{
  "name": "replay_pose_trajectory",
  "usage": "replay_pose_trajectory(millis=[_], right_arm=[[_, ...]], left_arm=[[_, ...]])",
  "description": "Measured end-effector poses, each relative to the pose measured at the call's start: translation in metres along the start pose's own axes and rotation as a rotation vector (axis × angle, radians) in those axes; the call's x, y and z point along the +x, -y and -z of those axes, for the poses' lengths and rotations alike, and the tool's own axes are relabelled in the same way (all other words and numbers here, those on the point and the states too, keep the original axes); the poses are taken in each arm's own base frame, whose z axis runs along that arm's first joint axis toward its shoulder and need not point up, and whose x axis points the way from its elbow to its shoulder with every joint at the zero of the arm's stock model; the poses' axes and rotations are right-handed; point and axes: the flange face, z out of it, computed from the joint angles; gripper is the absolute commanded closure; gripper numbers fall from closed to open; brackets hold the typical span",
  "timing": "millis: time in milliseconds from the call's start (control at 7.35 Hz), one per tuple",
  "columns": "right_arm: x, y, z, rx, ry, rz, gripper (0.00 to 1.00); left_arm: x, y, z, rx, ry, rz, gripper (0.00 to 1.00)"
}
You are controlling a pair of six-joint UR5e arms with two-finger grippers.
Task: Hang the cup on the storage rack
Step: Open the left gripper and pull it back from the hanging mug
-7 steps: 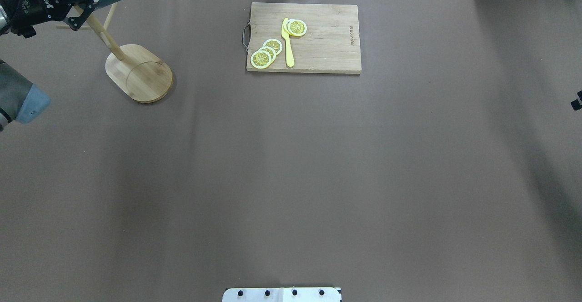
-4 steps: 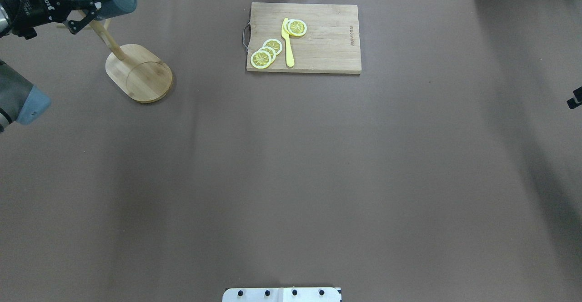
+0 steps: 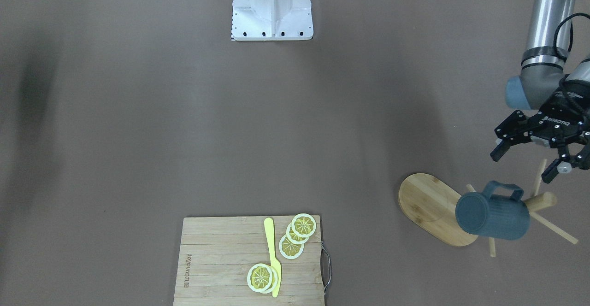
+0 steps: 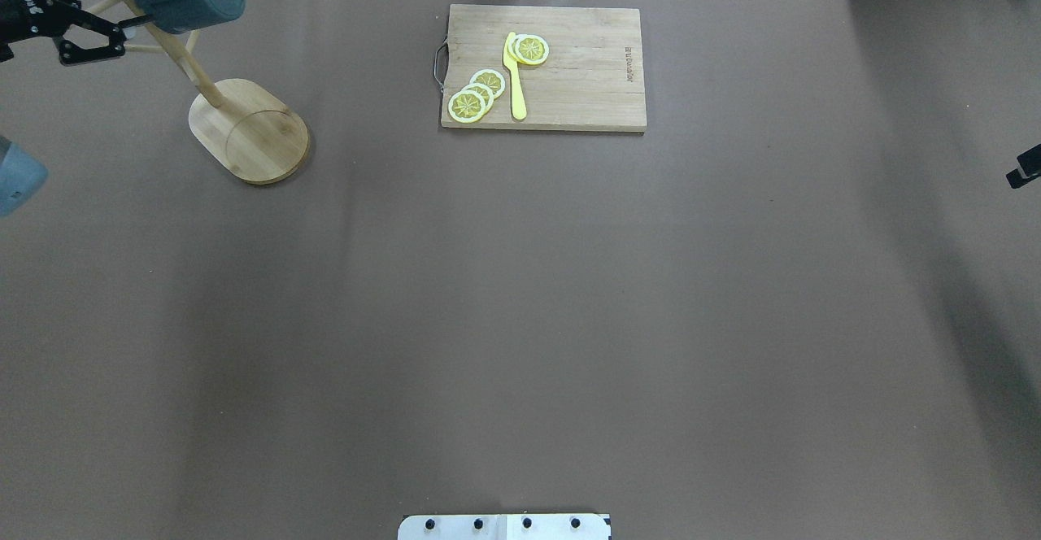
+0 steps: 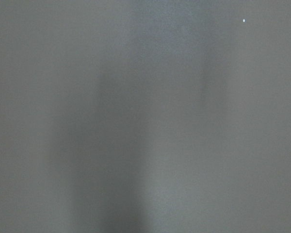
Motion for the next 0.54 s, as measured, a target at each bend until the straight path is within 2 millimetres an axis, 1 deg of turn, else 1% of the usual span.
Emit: replay_pose_trajectory(millis=[136,272,408,544], right_arm=[[0.000,0.003,0.000,0.000,-0.001,0.000,0.00],[-0.001,0.006,0.000,0.002,-0.002,0.001,0.00],[-0.002,0.008,0.001,0.005,-0.002,0.003,0.00],[-0.003,0.010,0.002,0.008,-0.002,0.005,0.00]], left_arm=[[0.000,0.014,0.044,0.006,0.028,-0.108,0.02],[-0.011,0.027,0.086,0.022,0.047,-0.267,0.02],[-0.030,0.042,0.124,0.057,0.071,-0.472,0.02],[-0.048,0.060,0.157,0.107,0.108,-0.684,0.02]])
